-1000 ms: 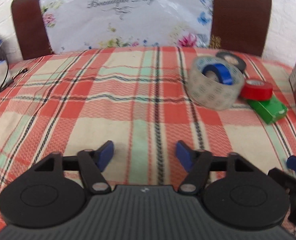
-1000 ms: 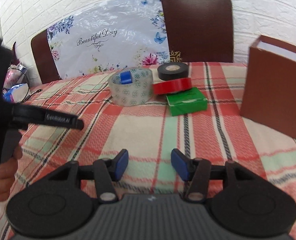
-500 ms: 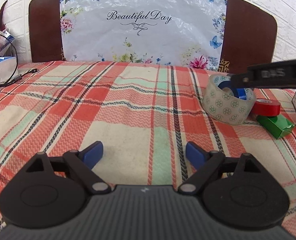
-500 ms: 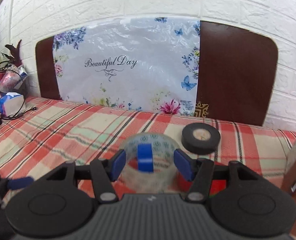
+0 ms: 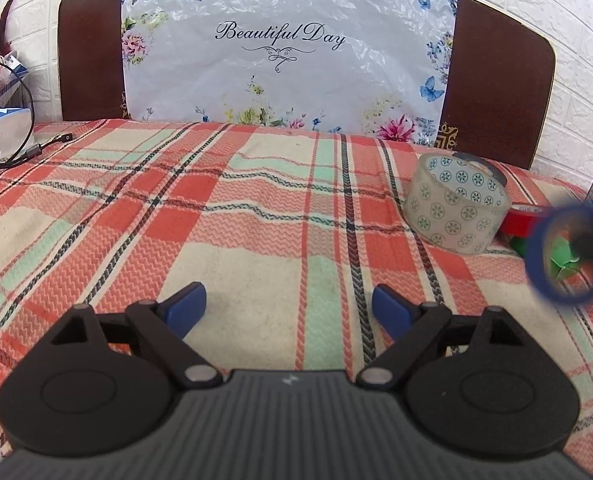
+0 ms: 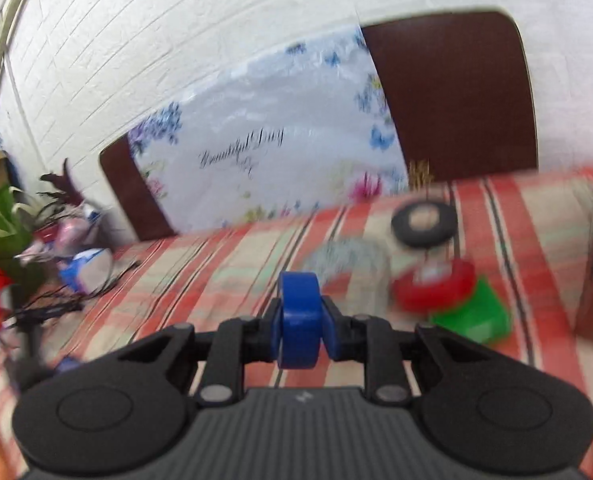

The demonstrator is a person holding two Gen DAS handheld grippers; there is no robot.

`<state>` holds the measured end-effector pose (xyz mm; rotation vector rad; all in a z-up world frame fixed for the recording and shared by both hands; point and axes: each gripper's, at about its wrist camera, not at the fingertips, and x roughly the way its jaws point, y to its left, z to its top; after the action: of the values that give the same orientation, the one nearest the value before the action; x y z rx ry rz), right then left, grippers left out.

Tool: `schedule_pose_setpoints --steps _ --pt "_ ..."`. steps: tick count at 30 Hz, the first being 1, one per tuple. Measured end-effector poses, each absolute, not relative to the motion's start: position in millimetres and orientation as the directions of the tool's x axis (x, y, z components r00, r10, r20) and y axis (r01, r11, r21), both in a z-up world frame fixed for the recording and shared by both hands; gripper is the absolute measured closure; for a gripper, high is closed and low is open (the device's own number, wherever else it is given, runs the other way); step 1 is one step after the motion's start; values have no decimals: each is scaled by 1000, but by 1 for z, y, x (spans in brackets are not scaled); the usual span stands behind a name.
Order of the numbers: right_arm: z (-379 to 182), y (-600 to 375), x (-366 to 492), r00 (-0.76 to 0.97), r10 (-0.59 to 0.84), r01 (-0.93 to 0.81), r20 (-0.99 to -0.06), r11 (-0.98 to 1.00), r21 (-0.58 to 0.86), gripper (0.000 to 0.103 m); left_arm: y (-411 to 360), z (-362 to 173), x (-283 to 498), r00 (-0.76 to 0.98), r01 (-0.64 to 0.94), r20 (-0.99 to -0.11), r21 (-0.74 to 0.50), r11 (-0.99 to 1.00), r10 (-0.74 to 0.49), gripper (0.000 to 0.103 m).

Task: Organize objects
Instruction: 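Grasp the blue tape roll inside the clear tape with the right gripper, lift, then grasp the blue tape roll with the left gripper while the right gripper releases it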

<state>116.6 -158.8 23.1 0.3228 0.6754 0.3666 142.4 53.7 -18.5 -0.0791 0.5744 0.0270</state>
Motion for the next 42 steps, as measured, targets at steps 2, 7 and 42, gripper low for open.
schedule_pose_setpoints --steps 2,7,42 --pt "1 -166 104 667 440 -185 -601 879 439 83 50 -16 141 832 -26 -555 -62 998 -12 14" --pt "-23 -200 77 681 377 -53 -628 881 471 64 40 -3 121 799 46 -580 -207 977 -161 26" --pt "-21 -257 -31 794 -8 -12 -608 1000 -29 44 -195 9 60 453 570 -728 -207 795 -515 79"
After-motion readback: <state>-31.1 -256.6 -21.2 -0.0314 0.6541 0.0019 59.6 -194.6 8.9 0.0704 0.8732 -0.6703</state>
